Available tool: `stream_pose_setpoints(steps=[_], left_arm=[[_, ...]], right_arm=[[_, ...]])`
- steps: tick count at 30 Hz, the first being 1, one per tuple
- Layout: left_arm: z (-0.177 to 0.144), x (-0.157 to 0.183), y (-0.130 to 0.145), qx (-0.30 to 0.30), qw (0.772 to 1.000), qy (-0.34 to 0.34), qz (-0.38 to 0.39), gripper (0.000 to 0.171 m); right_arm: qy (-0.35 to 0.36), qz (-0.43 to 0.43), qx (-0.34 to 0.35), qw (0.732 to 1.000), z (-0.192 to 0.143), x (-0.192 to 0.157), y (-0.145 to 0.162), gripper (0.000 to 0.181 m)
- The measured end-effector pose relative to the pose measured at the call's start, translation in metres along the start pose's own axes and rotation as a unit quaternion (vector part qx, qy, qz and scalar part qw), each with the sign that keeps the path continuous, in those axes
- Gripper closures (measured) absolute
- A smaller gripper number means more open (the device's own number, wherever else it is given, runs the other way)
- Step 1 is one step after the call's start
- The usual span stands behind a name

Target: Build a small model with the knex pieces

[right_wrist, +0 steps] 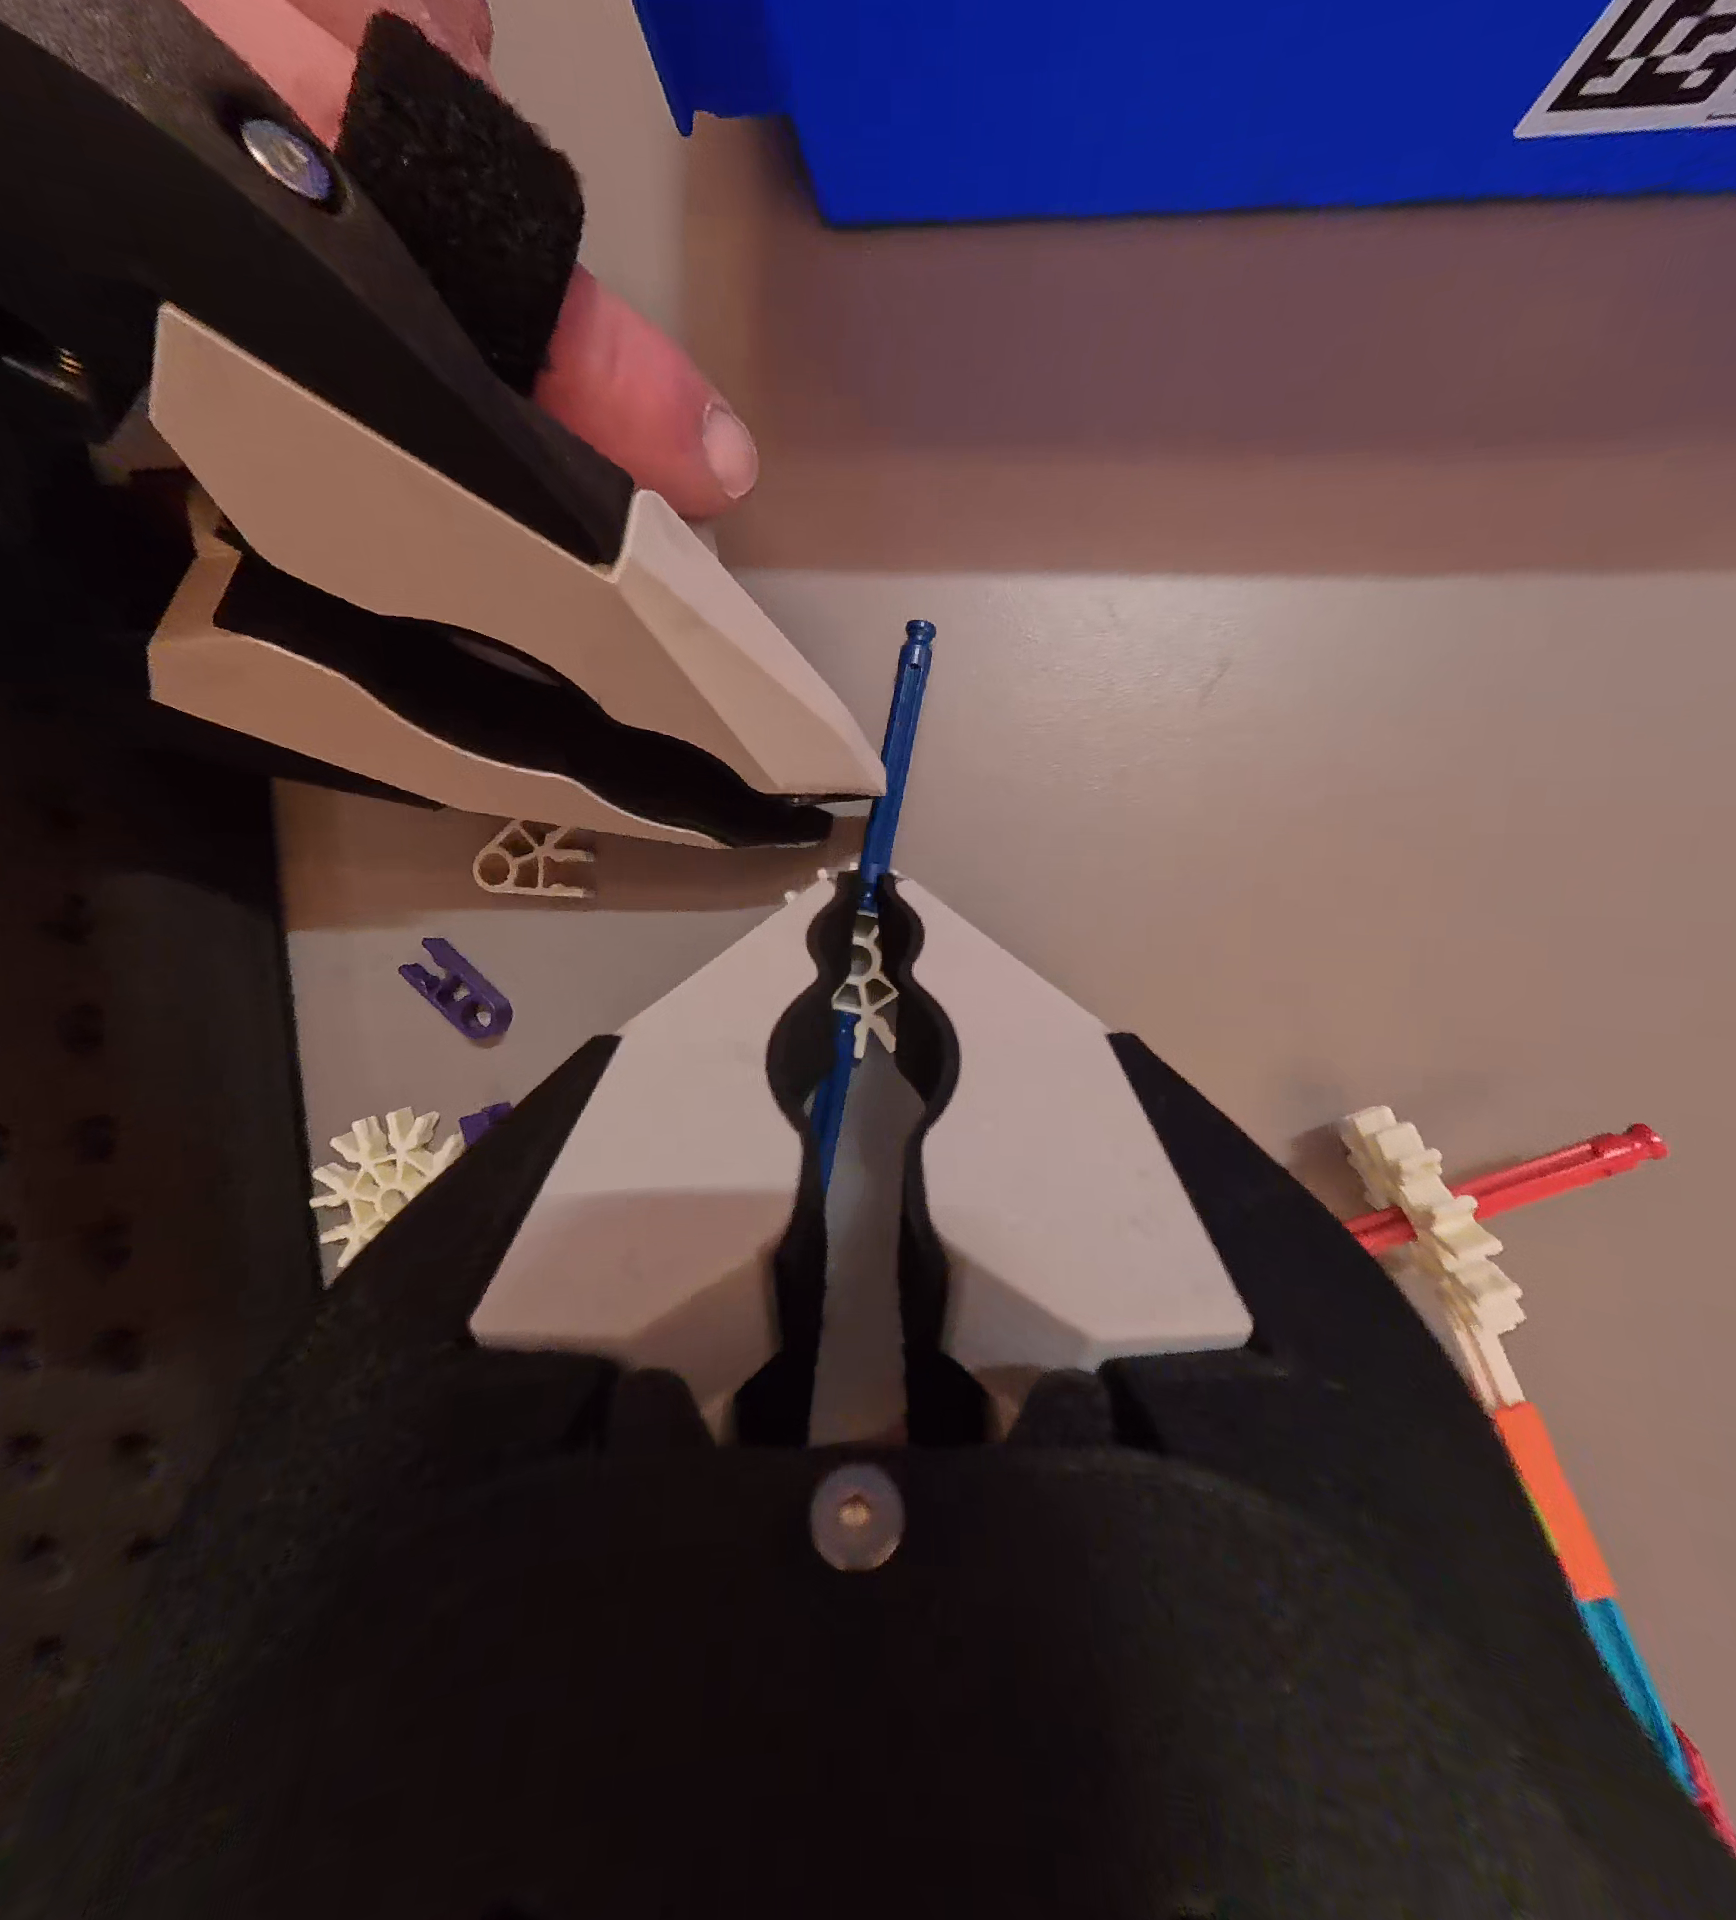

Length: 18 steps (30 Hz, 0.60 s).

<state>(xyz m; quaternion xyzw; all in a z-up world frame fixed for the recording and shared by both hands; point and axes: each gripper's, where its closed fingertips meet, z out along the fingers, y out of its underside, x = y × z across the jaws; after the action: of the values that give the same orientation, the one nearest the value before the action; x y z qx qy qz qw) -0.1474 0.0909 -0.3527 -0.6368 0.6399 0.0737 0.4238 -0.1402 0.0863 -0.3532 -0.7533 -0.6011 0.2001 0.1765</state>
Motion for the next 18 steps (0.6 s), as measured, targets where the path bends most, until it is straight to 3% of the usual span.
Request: stream_pose_setpoints(steps=[18], left_arm=[[0.0074,-0.0030,-0.0018,-0.017,0.999,-0.008,0.041,0.171]], right_arm=[[-0.007,0.011,0.016,1.000,-0.0005,0.0021,0.0010,0.181]])
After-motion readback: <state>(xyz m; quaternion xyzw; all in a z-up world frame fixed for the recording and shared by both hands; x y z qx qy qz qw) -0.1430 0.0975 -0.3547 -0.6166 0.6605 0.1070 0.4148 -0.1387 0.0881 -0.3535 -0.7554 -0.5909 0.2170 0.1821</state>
